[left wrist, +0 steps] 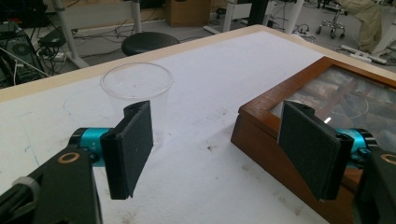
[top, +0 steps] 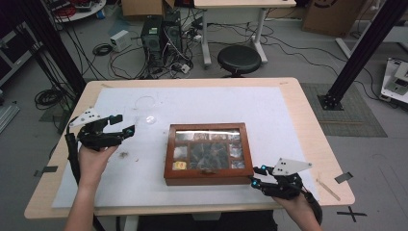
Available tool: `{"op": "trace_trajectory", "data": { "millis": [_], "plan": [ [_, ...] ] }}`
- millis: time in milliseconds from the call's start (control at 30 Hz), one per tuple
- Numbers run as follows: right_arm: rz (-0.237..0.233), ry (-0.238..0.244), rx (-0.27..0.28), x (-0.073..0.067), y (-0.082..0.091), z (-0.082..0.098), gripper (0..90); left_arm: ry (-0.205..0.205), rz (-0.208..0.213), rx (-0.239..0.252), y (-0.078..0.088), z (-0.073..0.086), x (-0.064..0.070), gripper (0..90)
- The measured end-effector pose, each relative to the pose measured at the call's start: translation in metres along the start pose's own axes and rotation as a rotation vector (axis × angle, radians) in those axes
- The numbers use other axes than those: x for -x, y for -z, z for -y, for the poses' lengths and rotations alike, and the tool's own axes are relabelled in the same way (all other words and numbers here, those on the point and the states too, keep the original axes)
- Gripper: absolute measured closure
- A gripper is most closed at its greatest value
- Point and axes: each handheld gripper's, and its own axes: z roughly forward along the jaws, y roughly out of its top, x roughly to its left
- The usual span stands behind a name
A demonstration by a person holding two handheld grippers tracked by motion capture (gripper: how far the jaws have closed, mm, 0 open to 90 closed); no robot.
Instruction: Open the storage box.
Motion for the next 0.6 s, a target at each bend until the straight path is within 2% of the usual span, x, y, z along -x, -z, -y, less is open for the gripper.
{"op": "trace_trajectory", "data": {
  "millis": [600],
  "plan": [
    [0.043, 0.028, 0.074, -0.0036, 0.0068, -0.0041, 61.8, 0.001, 0.000, -0.003, -0.0024, -0.0001, 0.0016, 26.7]
  ]
}}
